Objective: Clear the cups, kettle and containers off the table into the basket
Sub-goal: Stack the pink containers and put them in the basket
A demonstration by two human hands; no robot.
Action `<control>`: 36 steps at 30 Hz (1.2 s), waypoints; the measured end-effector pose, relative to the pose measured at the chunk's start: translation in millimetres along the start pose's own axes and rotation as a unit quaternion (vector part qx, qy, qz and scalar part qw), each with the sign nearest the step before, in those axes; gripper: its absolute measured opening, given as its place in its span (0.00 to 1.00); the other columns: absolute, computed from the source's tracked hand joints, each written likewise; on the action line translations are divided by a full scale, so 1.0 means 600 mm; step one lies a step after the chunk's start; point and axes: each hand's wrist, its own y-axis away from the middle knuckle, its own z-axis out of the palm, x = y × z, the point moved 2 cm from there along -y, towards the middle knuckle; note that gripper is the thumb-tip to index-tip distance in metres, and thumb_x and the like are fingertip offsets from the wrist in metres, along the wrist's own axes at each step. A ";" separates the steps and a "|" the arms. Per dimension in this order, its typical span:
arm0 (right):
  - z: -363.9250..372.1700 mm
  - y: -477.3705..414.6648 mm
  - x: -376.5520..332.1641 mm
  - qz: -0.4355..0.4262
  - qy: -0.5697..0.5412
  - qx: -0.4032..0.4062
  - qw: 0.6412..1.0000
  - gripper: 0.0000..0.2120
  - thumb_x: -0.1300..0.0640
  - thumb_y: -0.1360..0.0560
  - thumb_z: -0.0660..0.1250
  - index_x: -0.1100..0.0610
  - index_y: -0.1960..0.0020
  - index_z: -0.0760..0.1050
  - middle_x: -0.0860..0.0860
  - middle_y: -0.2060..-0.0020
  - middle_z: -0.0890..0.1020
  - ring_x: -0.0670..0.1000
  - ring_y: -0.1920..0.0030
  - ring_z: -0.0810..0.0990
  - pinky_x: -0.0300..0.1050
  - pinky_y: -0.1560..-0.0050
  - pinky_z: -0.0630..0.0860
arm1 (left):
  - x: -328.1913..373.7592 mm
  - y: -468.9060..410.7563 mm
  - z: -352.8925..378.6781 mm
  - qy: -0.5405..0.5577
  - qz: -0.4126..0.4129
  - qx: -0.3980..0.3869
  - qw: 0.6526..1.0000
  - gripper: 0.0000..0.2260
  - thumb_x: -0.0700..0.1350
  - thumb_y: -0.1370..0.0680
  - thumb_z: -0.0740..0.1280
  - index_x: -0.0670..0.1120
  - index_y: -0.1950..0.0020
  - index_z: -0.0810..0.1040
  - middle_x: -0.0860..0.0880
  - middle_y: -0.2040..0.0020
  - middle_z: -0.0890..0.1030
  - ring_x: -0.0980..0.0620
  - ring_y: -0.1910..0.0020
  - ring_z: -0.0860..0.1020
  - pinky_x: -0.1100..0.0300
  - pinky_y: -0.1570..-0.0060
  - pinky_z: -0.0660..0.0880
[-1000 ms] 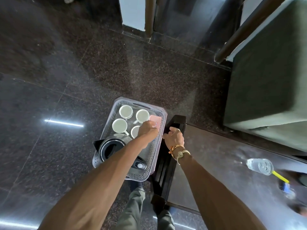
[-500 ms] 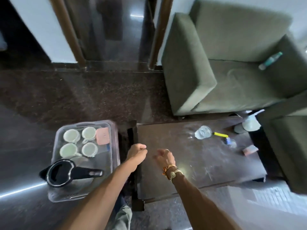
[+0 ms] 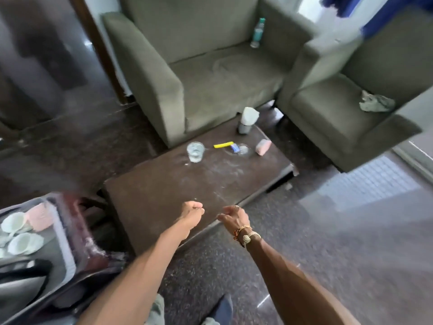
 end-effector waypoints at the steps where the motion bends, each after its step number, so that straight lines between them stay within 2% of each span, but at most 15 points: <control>1: -0.039 -0.003 0.026 0.008 -0.012 0.014 1.000 0.13 0.56 0.29 0.71 0.58 0.45 0.83 0.55 0.48 0.86 0.56 0.44 0.82 0.39 0.50 0.75 | 0.020 0.009 0.040 -0.011 0.011 -0.011 1.000 0.12 0.39 0.22 0.66 0.42 0.39 0.77 0.41 0.46 0.81 0.47 0.55 0.77 0.61 0.61 0.73; 3: -0.117 -0.005 0.068 0.016 -0.029 0.046 0.998 0.13 0.54 0.29 0.72 0.55 0.46 0.84 0.53 0.50 0.86 0.54 0.45 0.83 0.32 0.58 0.72 | 0.063 0.029 0.118 -0.029 0.041 -0.032 0.998 0.11 0.38 0.22 0.66 0.40 0.39 0.77 0.41 0.51 0.80 0.51 0.63 0.74 0.63 0.67 0.70; 4: -0.156 -0.006 0.084 0.015 -0.030 0.065 0.997 0.10 0.54 0.30 0.72 0.54 0.49 0.84 0.53 0.53 0.86 0.55 0.47 0.83 0.35 0.59 0.72 | 0.085 0.040 0.156 -0.036 0.058 -0.045 0.997 0.11 0.37 0.22 0.66 0.40 0.40 0.76 0.42 0.53 0.79 0.53 0.65 0.73 0.63 0.69 0.70; 5: -0.194 -0.008 0.100 0.012 -0.032 0.084 0.996 0.08 0.54 0.30 0.71 0.55 0.52 0.84 0.54 0.56 0.86 0.56 0.48 0.83 0.39 0.57 0.73 | 0.106 0.051 0.193 -0.040 0.072 -0.060 0.995 0.10 0.37 0.21 0.66 0.41 0.40 0.76 0.43 0.55 0.78 0.54 0.67 0.73 0.64 0.70 0.70; 7: -0.261 -0.011 0.130 0.016 -0.047 0.120 0.991 0.09 0.54 0.30 0.70 0.56 0.52 0.84 0.56 0.55 0.86 0.58 0.48 0.82 0.43 0.51 0.75 | 0.143 0.071 0.260 -0.048 0.094 -0.092 0.990 0.09 0.36 0.21 0.66 0.42 0.41 0.76 0.46 0.59 0.77 0.55 0.69 0.73 0.66 0.72 0.69; 10: -0.326 -0.021 0.174 0.043 -0.090 0.160 0.982 0.15 0.52 0.31 0.71 0.54 0.46 0.84 0.53 0.48 0.86 0.55 0.43 0.82 0.41 0.45 0.75 | 0.178 0.079 0.333 -0.068 0.113 -0.125 0.983 0.08 0.34 0.22 0.65 0.41 0.43 0.76 0.47 0.63 0.77 0.59 0.76 0.74 0.69 0.77 0.67; 13: -0.354 -0.035 0.217 0.067 -0.107 0.173 0.977 0.12 0.54 0.31 0.71 0.58 0.50 0.84 0.56 0.51 0.86 0.58 0.46 0.82 0.45 0.47 0.77 | 0.191 0.064 0.389 -0.105 0.117 -0.132 0.979 0.09 0.34 0.22 0.66 0.41 0.43 0.76 0.45 0.61 0.77 0.56 0.72 0.73 0.69 0.78 0.66; 16: -0.364 -0.055 0.256 0.096 -0.102 0.155 0.978 0.07 0.52 0.31 0.71 0.52 0.54 0.83 0.53 0.54 0.85 0.55 0.49 0.82 0.41 0.51 0.74 | 0.195 0.036 0.439 -0.120 0.105 -0.141 0.977 0.08 0.35 0.23 0.66 0.43 0.45 0.77 0.44 0.58 0.78 0.55 0.70 0.73 0.68 0.76 0.67; 19: -0.378 -0.094 0.282 0.117 -0.102 0.137 0.978 0.17 0.50 0.31 0.72 0.51 0.43 0.83 0.52 0.46 0.85 0.54 0.43 0.83 0.41 0.44 0.77 | 0.214 0.001 0.484 -0.136 0.103 -0.150 0.974 0.07 0.36 0.23 0.66 0.44 0.46 0.77 0.45 0.58 0.79 0.55 0.69 0.74 0.65 0.72 0.69; 24: -0.454 -0.153 0.262 0.124 -0.093 0.136 0.979 0.14 0.52 0.30 0.73 0.54 0.45 0.84 0.53 0.48 0.86 0.54 0.44 0.83 0.44 0.43 0.77 | 0.287 -0.042 0.535 -0.128 0.087 -0.168 0.973 0.06 0.36 0.23 0.66 0.46 0.49 0.77 0.47 0.60 0.79 0.55 0.69 0.74 0.65 0.73 0.68; 30: -0.552 -0.246 0.207 0.108 -0.109 0.173 0.973 0.17 0.52 0.30 0.73 0.53 0.42 0.82 0.52 0.45 0.85 0.54 0.43 0.82 0.44 0.41 0.77 | 0.384 -0.104 0.557 -0.114 0.078 -0.170 0.976 0.08 0.34 0.24 0.65 0.42 0.47 0.77 0.46 0.61 0.77 0.55 0.72 0.71 0.65 0.75 0.65; 34: -0.572 -0.299 0.168 0.091 -0.101 0.158 0.978 0.13 0.54 0.30 0.72 0.58 0.48 0.84 0.57 0.49 0.86 0.57 0.47 0.83 0.48 0.44 0.79 | 0.430 -0.146 0.556 -0.087 0.065 -0.158 0.981 0.08 0.32 0.23 0.63 0.42 0.47 0.74 0.47 0.64 0.74 0.55 0.73 0.68 0.68 0.80 0.62; 36: -0.572 -0.331 0.152 0.081 -0.080 0.133 0.985 0.13 0.53 0.30 0.73 0.57 0.48 0.84 0.57 0.50 0.86 0.56 0.47 0.83 0.48 0.45 0.79 | 0.447 -0.171 0.553 -0.074 0.058 -0.148 0.985 0.08 0.32 0.23 0.63 0.42 0.47 0.74 0.46 0.63 0.74 0.55 0.72 0.68 0.68 0.80 0.62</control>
